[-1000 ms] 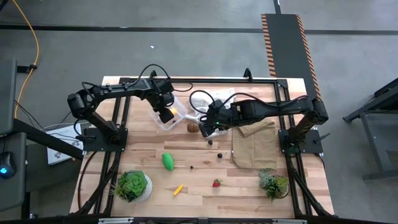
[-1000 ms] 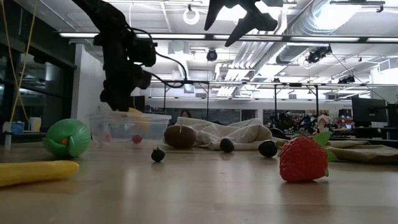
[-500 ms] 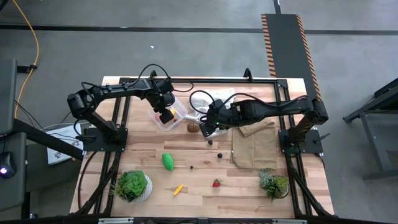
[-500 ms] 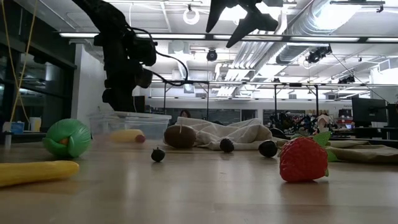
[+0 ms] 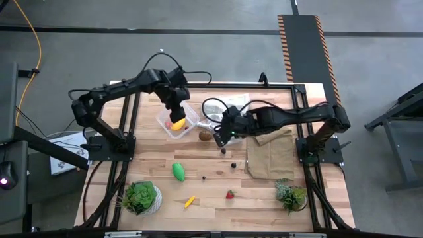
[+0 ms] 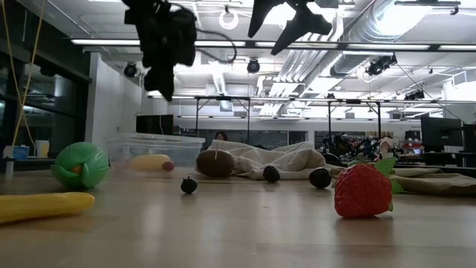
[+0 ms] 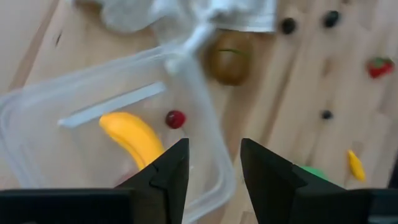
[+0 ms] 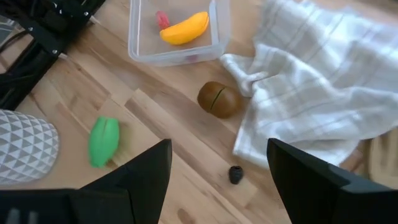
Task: Pick and placing Produce into tupperware
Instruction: Put the brown kiwi into the transparent bin
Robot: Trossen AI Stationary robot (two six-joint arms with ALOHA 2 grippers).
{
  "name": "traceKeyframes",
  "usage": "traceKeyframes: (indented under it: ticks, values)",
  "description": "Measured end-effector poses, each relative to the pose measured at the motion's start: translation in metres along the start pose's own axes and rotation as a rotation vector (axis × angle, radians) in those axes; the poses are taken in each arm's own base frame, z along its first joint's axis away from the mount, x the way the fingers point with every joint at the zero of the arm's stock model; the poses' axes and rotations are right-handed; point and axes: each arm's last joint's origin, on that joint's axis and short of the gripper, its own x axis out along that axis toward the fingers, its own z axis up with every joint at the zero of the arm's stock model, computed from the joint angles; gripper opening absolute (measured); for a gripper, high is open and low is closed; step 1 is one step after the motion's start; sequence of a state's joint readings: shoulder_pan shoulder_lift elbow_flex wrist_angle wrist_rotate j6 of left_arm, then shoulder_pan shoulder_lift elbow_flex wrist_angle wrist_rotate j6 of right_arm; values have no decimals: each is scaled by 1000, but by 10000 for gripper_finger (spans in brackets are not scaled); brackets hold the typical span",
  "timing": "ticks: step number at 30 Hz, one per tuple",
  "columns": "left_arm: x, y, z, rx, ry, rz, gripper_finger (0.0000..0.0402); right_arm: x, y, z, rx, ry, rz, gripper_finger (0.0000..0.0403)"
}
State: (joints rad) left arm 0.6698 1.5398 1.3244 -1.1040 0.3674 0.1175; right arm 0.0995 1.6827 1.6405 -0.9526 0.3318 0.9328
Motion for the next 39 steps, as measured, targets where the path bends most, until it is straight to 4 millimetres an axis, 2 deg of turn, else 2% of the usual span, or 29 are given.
traceKeyframes:
  ticks: [5, 11, 16, 20, 25, 31, 34, 39]
  values:
    - [-16, -31, 4, 207, 40, -33, 138, -32, -7, -9, -64, -40, -42, 255]
    - [-9, -76, 0, 510, 64, -53, 147, -70, -20, -24, -75, -48, -75, 255]
    - [5, -112, 2, 688, 27, 60, 153, -84, -19, -36, -96, -64, -77, 255]
    - [10, -132, 8, 704, -86, 164, 166, -86, -17, -41, -112, -63, -69, 255]
    - [21, -136, 17, 652, -128, 170, 209, -86, -17, -42, -121, -58, -76, 255]
    - [46, -128, 22, 635, -33, 206, 258, -87, -22, -44, -86, -43, -117, 255]
    - [53, -124, 25, 632, -9, 211, 265, -89, -23, -45, -58, -59, -132, 255]
    - [52, -113, 32, 634, -32, 219, 256, -93, -28, -46, -33, -68, -157, 255]
